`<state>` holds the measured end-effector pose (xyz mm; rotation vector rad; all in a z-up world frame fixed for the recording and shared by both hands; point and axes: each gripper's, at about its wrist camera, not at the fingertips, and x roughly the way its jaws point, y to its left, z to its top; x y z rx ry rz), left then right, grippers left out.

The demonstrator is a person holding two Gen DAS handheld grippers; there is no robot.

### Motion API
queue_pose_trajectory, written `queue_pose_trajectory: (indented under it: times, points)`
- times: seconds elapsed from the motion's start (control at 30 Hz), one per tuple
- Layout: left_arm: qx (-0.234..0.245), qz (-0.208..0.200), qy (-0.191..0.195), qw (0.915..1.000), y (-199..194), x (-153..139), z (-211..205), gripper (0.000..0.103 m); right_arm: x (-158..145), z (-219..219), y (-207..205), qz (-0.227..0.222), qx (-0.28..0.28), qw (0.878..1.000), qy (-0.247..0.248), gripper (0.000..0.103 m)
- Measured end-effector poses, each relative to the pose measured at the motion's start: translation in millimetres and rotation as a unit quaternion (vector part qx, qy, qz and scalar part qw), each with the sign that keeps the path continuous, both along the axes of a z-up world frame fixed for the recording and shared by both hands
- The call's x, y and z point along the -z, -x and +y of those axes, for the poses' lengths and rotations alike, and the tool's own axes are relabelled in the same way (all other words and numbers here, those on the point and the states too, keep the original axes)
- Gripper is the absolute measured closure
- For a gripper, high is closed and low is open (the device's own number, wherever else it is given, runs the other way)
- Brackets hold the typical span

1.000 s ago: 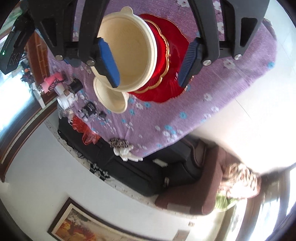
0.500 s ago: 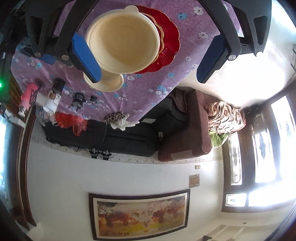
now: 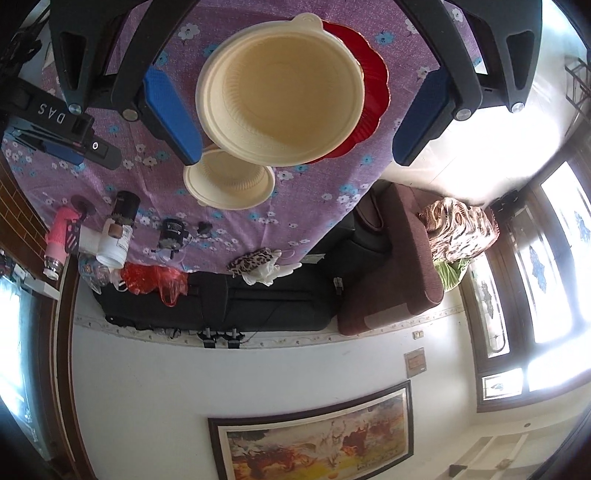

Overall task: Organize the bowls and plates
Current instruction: 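Reach the left gripper toward the other cream colander bowl on the table, then close the left gripper on the cream bowl's rim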

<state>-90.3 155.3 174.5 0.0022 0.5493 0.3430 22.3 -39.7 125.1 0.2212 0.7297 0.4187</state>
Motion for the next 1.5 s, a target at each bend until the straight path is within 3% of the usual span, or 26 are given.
queue_pose_trajectory:
  times: [0.33, 0.83, 0.93, 1.03, 1.17, 1.27, 1.43, 1.5]
  points:
    - [0.024, 0.029, -0.015, 0.9992, -27.1, 2.5, -8.8, 0.0, 5.2, -15.7, -22.4, 0.011, 0.015, 1.0, -0.004, 0.024]
    - [0.048, 0.062, 0.04, 0.9961, -60.8, -7.6, 21.4, 0.0, 17.1, -12.3, -50.0, 0.03, 0.016, 0.999, 0.0, 0.024]
    - [0.061, 0.064, 0.066, 0.9939, -63.5, -7.7, 27.3, 0.0, 14.1, -11.8, -53.7, 0.027, 0.017, 0.999, 0.008, 0.024]
    - [0.08, 0.065, 0.119, 0.9875, -70.8, -12.8, 38.4, 0.0, 7.8, -11.4, -59.6, 0.021, 0.02, 0.999, 0.015, 0.024]
    - [0.092, 0.095, 0.207, 0.9693, -102.1, -17.3, 61.1, 0.0, 2.3, -10.0, -74.9, 0.019, 0.028, 0.999, 0.021, 0.024]
    - [0.087, 0.123, 0.249, 0.9567, -131.9, -14.1, 74.6, 0.0, 3.7, -8.8, -86.9, 0.031, 0.029, 0.999, 0.006, 0.024]
    - [0.073, 0.17, 0.23, 0.9554, -180.5, -1.7, 79.1, 0.0, 17.2, 3.3, -104.7, 0.058, 0.022, 0.998, -0.02, 0.024]
    - [0.072, 0.201, 0.241, 0.9468, -202.7, 13.2, 81.4, 0.0, 25.4, 12.6, -111.1, 0.07, 0.015, 0.997, -0.032, 0.024]
